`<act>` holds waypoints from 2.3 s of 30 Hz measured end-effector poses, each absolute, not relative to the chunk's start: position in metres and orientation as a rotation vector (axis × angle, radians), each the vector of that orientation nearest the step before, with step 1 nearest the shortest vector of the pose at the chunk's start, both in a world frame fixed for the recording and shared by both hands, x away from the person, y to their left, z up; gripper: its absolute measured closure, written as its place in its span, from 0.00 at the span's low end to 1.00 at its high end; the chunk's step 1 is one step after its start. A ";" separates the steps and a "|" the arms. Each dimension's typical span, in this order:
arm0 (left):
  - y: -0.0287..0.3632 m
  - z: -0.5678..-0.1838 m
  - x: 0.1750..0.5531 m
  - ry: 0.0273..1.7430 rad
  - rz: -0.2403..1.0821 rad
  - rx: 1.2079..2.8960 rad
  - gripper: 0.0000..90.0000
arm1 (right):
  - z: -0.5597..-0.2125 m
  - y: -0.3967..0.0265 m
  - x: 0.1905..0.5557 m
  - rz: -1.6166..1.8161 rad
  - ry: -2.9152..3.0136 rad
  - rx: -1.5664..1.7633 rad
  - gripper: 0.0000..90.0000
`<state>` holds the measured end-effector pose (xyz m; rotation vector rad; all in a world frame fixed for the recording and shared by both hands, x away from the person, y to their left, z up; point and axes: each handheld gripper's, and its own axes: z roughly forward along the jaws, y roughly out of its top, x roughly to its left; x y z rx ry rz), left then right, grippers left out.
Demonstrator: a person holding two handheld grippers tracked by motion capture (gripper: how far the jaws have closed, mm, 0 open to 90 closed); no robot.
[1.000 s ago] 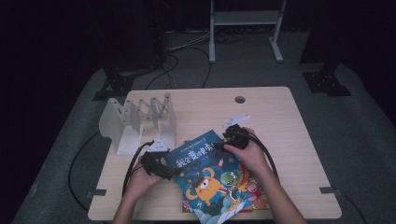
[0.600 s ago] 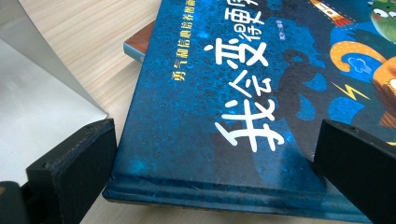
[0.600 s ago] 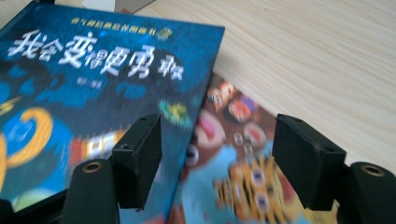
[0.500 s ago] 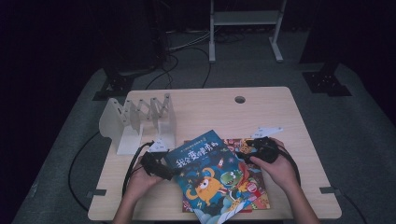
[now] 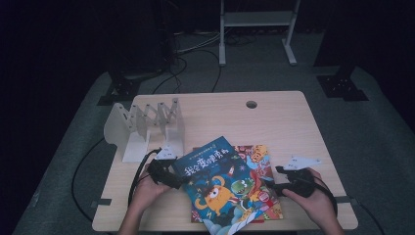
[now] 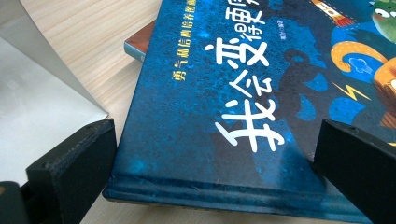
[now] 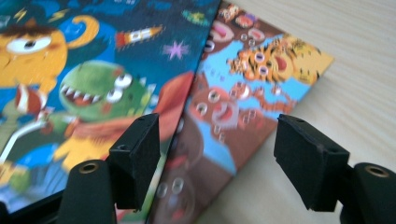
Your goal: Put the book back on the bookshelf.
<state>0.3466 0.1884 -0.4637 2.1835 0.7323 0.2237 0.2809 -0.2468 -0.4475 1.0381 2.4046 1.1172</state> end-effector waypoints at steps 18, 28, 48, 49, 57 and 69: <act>0.189 -0.464 0.347 0.728 0.216 2.186 0.00 | -0.467 -0.258 0.233 1.097 2.456 1.056 0.31; 0.184 -0.465 0.345 0.692 0.144 2.199 0.00 | -0.466 -0.267 0.250 1.063 2.419 1.085 0.31; 0.170 -0.464 0.325 0.652 0.122 2.220 0.00 | -0.463 -0.285 0.320 0.979 2.355 1.165 0.33; 0.170 -0.464 0.322 0.649 0.119 2.222 0.00 | -0.462 -0.285 0.328 0.960 2.346 1.172 0.33; 0.167 -0.464 0.316 0.644 0.102 2.221 0.00 | -0.462 -0.285 0.353 0.942 2.306 1.204 0.36; 0.157 -0.466 0.309 0.604 0.046 2.204 0.00 | -0.458 -0.285 0.365 1.029 2.247 1.263 0.34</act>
